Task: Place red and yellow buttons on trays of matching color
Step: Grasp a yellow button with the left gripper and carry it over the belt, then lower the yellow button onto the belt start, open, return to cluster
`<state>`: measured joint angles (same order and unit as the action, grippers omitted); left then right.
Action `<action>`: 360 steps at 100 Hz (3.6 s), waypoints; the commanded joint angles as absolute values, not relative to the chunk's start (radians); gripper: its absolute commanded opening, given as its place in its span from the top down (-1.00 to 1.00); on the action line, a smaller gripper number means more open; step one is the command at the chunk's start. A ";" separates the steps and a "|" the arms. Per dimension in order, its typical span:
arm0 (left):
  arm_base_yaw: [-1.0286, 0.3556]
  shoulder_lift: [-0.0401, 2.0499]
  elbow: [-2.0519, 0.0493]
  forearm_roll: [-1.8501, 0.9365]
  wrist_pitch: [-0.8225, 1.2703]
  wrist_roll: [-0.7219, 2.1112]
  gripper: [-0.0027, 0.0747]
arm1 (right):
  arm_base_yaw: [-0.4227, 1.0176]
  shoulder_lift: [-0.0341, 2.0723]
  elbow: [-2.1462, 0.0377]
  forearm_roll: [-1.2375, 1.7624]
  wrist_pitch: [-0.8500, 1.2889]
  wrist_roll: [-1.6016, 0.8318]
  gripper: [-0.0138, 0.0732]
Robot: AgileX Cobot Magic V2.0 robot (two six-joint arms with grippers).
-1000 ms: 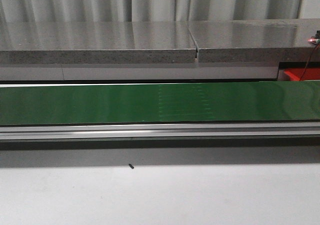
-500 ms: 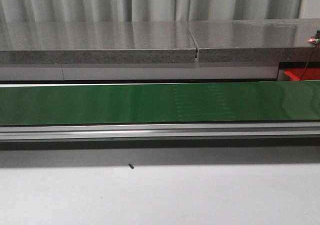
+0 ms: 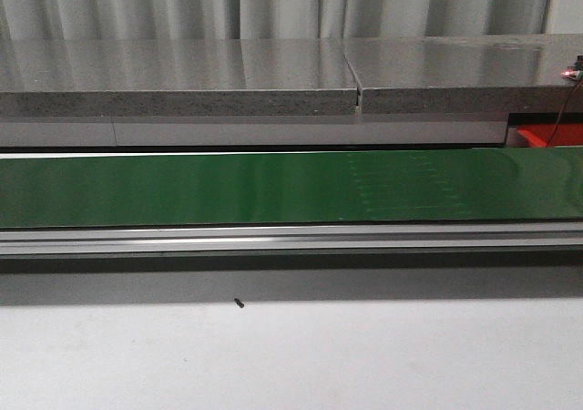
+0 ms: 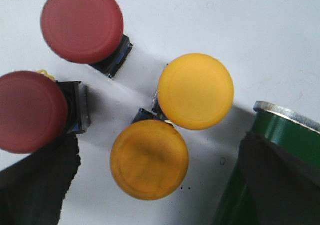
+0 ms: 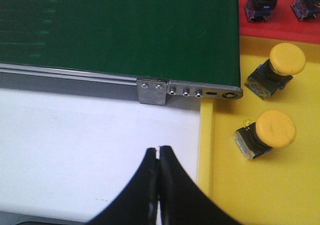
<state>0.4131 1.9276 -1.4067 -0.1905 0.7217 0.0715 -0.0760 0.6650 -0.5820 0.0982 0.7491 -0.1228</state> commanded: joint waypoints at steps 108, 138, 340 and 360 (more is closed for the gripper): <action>0.412 1.705 -1.347 -0.156 0.729 0.071 0.58 | -0.078 0.664 -0.607 0.103 0.699 -0.132 0.83; 0.359 1.530 -1.226 -0.164 0.793 0.071 0.58 | -0.078 0.664 -0.607 0.103 0.699 -0.132 0.83; 0.466 1.551 -1.254 -0.106 0.658 0.108 -0.67 | -0.078 0.664 -0.607 0.103 0.699 -0.132 0.83; 0.476 1.633 -1.256 -0.062 0.571 0.101 -0.67 | -0.078 0.664 -0.607 0.103 0.699 -0.132 0.83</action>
